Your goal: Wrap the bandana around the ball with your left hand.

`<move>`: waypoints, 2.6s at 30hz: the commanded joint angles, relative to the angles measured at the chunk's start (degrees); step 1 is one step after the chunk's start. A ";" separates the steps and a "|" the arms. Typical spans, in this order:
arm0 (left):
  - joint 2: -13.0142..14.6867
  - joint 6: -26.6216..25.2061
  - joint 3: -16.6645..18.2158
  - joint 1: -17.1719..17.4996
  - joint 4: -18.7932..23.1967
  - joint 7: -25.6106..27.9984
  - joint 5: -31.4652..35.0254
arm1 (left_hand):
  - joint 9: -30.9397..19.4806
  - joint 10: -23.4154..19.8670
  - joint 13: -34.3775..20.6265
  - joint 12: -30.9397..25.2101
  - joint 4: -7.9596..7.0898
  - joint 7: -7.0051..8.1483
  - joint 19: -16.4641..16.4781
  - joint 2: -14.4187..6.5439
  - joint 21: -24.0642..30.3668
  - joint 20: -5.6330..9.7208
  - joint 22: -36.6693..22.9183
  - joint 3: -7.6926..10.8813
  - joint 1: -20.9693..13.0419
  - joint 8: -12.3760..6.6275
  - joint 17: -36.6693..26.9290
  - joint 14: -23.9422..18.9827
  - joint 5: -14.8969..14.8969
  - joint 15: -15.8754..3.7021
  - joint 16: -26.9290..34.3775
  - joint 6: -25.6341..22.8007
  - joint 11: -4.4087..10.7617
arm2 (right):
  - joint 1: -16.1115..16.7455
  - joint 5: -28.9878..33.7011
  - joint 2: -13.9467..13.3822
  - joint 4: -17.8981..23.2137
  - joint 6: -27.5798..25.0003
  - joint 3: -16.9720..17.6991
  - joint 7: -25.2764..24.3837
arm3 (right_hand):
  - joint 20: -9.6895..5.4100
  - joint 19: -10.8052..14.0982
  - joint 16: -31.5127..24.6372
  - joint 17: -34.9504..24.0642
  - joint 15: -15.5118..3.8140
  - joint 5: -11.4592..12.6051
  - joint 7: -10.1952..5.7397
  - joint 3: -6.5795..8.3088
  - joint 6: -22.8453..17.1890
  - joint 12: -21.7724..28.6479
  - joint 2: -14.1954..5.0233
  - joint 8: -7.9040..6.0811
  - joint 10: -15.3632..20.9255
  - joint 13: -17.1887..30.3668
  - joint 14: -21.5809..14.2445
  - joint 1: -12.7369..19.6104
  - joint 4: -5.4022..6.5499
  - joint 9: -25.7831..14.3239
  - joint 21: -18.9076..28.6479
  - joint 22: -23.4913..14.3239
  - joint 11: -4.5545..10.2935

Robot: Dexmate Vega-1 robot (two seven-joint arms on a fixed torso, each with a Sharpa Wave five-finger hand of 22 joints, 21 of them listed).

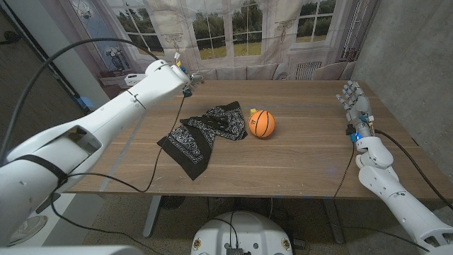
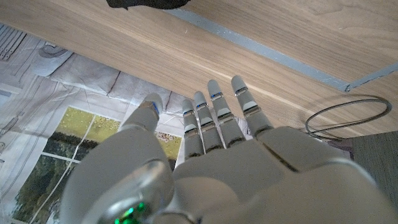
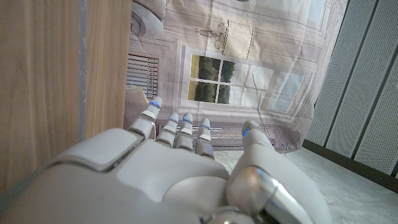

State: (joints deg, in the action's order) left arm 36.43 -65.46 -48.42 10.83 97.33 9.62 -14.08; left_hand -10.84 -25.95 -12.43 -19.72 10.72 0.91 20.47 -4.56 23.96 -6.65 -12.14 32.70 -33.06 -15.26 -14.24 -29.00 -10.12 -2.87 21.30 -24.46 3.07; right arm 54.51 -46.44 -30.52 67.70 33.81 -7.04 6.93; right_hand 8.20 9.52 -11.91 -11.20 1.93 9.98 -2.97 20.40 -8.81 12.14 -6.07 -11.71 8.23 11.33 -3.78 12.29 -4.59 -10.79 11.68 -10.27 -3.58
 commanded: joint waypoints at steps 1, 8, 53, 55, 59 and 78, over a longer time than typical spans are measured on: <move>0.02 -5.08 -13.53 -13.46 -6.49 -14.48 2.57 | -0.22 0.60 -0.34 0.45 -0.24 0.27 0.41 0.49 0.29 0.34 -0.16 -0.74 -1.18 0.36 -0.39 0.79 0.20 -0.95 0.07 0.33 0.18 | 0.22 -0.33 0.41 -0.50 0.48 0.25 0.12 | -0.11 0.39 -0.39 0.01 0.22 0.19 -0.17 -0.11 -0.64 0.31 0.18 -0.36 0.43 0.26 -0.57 -0.22 -0.24 -0.17 0.40 -0.31 0.24; -1.07 -5.33 -21.81 -20.37 -10.37 -23.08 4.85 | -0.25 0.50 -0.48 0.64 -0.12 0.35 0.37 1.32 0.47 0.72 -0.17 -1.49 -2.94 0.08 -0.83 1.23 0.27 -1.36 0.37 -1.29 0.88 | 0.02 -0.65 0.78 -1.29 0.82 0.32 0.59 | -0.13 0.39 -0.39 0.00 0.21 0.20 -0.16 -0.15 -0.71 0.27 0.12 -0.31 0.43 0.27 -0.62 -0.29 -0.23 -0.18 0.39 -0.31 0.27; -18.57 11.37 -46.32 -32.53 -35.00 -56.20 30.85 | -1.09 11.45 -2.70 3.92 -2.49 4.34 -8.22 9.89 -2.44 -0.27 0.25 -11.10 -6.63 2.06 0.52 17.83 -3.12 3.07 -7.98 -3.09 0.25 | -3.31 -1.65 3.27 -7.25 2.31 -0.06 2.63 | -0.14 0.59 -0.38 -0.02 0.29 0.21 -0.25 -0.31 -0.93 0.11 -0.11 -0.03 0.72 0.30 -1.10 -0.80 -0.10 -0.20 0.44 -0.32 0.23; -19.24 12.46 -46.21 -32.32 -35.96 -56.99 31.52 | -1.11 11.60 -2.73 3.99 -2.38 5.13 -8.26 9.96 -2.47 -0.30 0.27 -11.14 -6.97 1.98 0.61 17.91 -3.28 3.17 -8.09 -3.30 0.15 | -3.46 -1.69 3.39 -7.60 2.39 -0.08 2.73 | -0.12 0.57 -0.37 -0.03 0.27 0.21 -0.26 -0.31 -0.89 0.12 -0.13 -0.01 0.75 0.30 -1.08 -0.84 -0.08 -0.20 0.43 -0.32 0.16; -20.53 13.45 -46.67 -31.94 -37.02 -57.69 33.94 | -1.16 11.92 -2.80 4.12 -2.38 5.87 -8.16 9.97 -2.48 -0.24 0.30 -11.23 -7.37 1.74 0.72 18.03 -3.58 2.97 -8.24 -3.92 0.27 | -3.82 -1.99 3.59 -8.45 2.48 -0.09 3.34 | -0.12 0.61 -0.35 -0.03 0.30 0.21 -0.26 -0.31 -0.95 0.08 -0.12 0.00 0.72 0.30 -1.11 -0.90 -0.06 -0.20 0.45 -0.32 0.16; -27.02 23.59 -43.47 -28.40 -46.92 -58.35 40.50 | -1.31 12.94 -3.15 4.48 -1.89 11.12 -7.27 9.45 -2.41 1.42 0.50 -11.84 -10.86 1.17 1.10 18.62 -4.69 1.65 -8.81 -5.11 2.12 | -4.04 -1.94 3.61 -10.08 3.08 0.16 3.19 | -0.04 0.62 -0.33 -0.03 0.49 0.20 -0.33 -0.31 -1.04 0.06 -0.14 0.08 0.88 0.31 -1.37 -1.21 0.07 -0.20 0.44 -0.32 0.21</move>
State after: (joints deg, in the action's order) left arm 13.31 -47.79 -93.71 -19.37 56.94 -48.09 23.02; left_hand -11.87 -13.02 -15.34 -15.20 8.61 11.21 12.87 4.96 21.74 -5.81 -11.72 20.98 -42.49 -13.64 -13.03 -10.40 -14.33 -0.74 12.64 -29.54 4.50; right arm 50.65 -48.37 -26.96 58.46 36.62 -7.03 10.24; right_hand 7.98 9.73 -11.91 -11.21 2.34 9.98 -3.07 19.99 -9.32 12.14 -6.14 -11.70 8.41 11.32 -4.81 11.29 -4.68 -10.78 11.90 -10.26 -3.37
